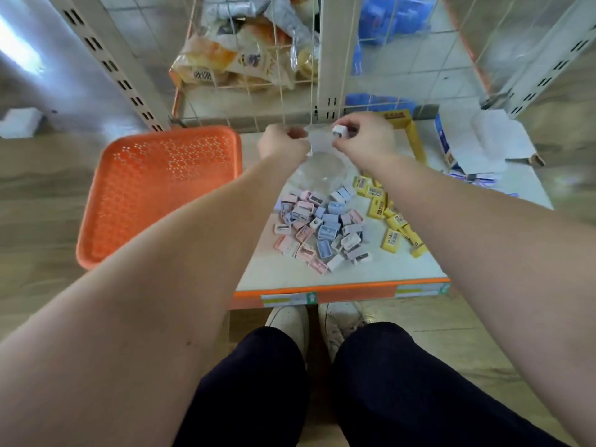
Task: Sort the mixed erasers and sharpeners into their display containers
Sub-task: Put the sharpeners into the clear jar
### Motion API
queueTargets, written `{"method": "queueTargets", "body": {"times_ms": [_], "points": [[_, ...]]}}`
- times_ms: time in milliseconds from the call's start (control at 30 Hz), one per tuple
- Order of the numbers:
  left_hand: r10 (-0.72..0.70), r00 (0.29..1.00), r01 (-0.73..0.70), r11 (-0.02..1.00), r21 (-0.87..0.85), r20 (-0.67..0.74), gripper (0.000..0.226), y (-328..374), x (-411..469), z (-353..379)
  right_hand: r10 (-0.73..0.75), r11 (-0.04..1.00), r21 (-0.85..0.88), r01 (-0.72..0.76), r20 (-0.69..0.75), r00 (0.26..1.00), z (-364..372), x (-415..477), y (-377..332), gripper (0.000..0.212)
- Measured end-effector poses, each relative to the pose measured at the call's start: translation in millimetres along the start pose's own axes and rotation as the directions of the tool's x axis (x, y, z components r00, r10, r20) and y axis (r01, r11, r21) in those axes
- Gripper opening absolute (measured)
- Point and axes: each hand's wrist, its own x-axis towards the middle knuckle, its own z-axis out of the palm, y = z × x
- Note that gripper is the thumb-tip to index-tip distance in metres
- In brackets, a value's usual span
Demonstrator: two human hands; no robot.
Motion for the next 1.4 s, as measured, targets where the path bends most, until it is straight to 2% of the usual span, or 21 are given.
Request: {"method": "queueTargets", "body": {"times_ms": [100,267,467,567,700,800,867,933,1000,1133,1200,1300,1400], "points": [[0.072,0.997,-0.072,0.997,-0.027,0.013,0.019,8.0,4.0,-1.4,0.044,0.997,0.058,-0.043,-0.021,0.999,-4.4,3.8,6.9,0.031],[0.116,0.987,-0.131,0.981,0.140,0.111,0.040,-11.8,5.7,0.4,0.027,0.995,0.090,-0.031,0.049,0.998,12.2,4.2,15.4,0.036],[0.186,0.950,-0.220,0.969,0.113,0.253,0.060,-16.3,9.5,1.0,0.019,0.997,0.070,-0.023,0.059,0.998,19.2,8.1,18.9,0.050],[0.179,0.947,-0.209,0.974,0.090,0.266,0.067,-17.4,10.1,2.9,0.008,0.996,0.092,-0.014,0.062,0.998,21.4,10.6,20.9,0.055],[0.183,0.965,-0.185,0.983,-0.004,0.188,0.055,-15.6,10.2,0.6,-0.024,0.996,0.090,0.025,-0.010,1.000,23.4,8.9,20.5,0.046],[0.227,0.969,-0.232,0.972,0.040,0.093,0.031,-14.0,8.4,-8.0,-0.183,0.983,-0.009,0.183,-0.047,0.982,19.6,-3.5,16.3,0.031],[0.243,0.967,-0.249,0.965,0.088,0.070,0.020,-13.6,4.1,-14.4,-0.306,0.946,-0.093,0.309,0.048,0.951,14.0,-14.2,14.3,0.025],[0.224,0.969,-0.239,0.956,0.170,0.100,0.016,-15.8,-3.2,-18.2,-0.348,0.910,-0.168,0.378,0.183,0.919,9.7,-27.3,14.2,0.021],[0.169,0.972,-0.207,0.944,0.257,0.163,0.015,-20.2,-9.9,-19.6,-0.336,0.895,-0.207,0.396,0.272,0.902,9.7,-39.9,17.1,0.019],[0.020,0.963,-0.138,0.893,0.429,0.267,0.017,-34.3,-16.1,-22.4,-0.259,0.899,-0.256,0.354,0.341,0.904,14.6,-47.8,28.7,0.017],[0.007,0.948,-0.168,0.861,0.480,0.318,0.026,-44.5,-19.0,-22.5,-0.197,0.905,-0.275,0.324,0.403,0.894,15.7,-47.1,31.1,0.031],[0.015,0.907,-0.267,0.792,0.548,0.420,0.043,-55.6,-27.5,-18.6,-0.071,0.888,-0.340,0.309,0.564,0.823,21.4,-48.8,30.1,0.061],[0.009,0.877,-0.333,0.732,0.595,0.480,0.054,-58.2,-35.3,-10.5,0.007,0.875,-0.379,0.301,0.632,0.775,31.1,-50.9,34.3,0.083]]}}
